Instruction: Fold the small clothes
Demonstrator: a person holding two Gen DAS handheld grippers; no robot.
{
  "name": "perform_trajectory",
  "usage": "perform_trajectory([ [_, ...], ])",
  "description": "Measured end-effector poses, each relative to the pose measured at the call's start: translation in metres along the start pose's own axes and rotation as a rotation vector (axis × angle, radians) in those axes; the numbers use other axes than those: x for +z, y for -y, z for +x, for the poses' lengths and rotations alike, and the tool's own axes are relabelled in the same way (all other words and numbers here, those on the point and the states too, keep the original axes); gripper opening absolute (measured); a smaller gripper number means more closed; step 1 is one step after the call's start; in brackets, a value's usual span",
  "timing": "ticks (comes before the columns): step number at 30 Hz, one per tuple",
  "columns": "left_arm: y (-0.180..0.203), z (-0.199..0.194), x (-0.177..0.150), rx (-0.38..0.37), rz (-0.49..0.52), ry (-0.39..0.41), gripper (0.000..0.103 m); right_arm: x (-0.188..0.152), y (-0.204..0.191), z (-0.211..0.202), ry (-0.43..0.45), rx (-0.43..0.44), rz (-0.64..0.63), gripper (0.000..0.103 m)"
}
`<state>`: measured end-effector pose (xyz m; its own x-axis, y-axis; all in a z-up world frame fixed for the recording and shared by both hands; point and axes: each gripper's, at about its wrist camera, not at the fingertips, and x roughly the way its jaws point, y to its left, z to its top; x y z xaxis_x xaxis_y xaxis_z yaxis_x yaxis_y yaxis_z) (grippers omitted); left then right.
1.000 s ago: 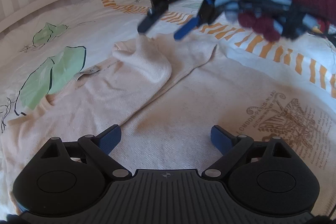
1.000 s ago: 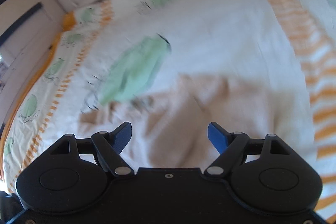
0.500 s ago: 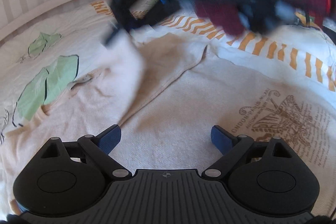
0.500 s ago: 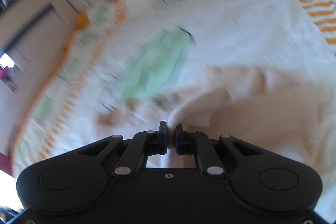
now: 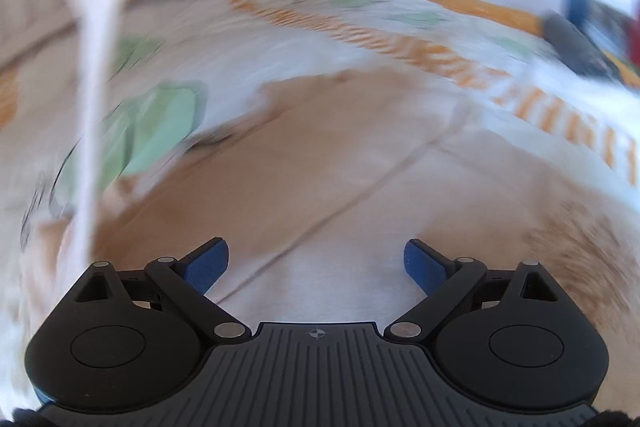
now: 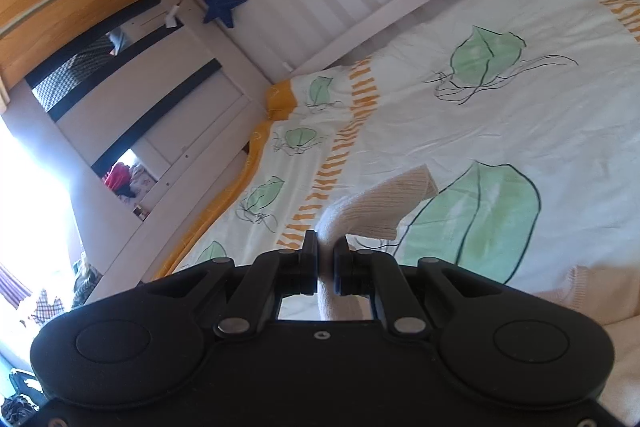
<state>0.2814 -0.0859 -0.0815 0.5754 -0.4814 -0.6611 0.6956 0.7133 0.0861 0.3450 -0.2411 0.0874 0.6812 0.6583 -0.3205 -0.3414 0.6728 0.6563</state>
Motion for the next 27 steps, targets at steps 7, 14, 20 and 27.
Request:
perform_trajectory([
  [7, -0.063, 0.005, -0.011, 0.122, -0.333, -0.094, 0.096, -0.011, 0.015, -0.001, -0.011, -0.050, 0.023, 0.016],
  [14, -0.047, -0.019, -0.007, -0.076, -0.295, -0.208, 0.096, -0.038, 0.040, -0.038, -0.014, -0.286, -0.077, 0.020],
  [20, -0.040, -0.044, -0.002, -0.261, -0.235, -0.165, 0.096, -0.094, 0.095, -0.038, -0.217, -0.595, -0.086, 0.039],
  [27, -0.072, -0.056, 0.004, -0.050, -0.352, -0.008, 0.096, -0.092, 0.142, -0.071, -0.072, -0.601, 0.088, 0.048],
])
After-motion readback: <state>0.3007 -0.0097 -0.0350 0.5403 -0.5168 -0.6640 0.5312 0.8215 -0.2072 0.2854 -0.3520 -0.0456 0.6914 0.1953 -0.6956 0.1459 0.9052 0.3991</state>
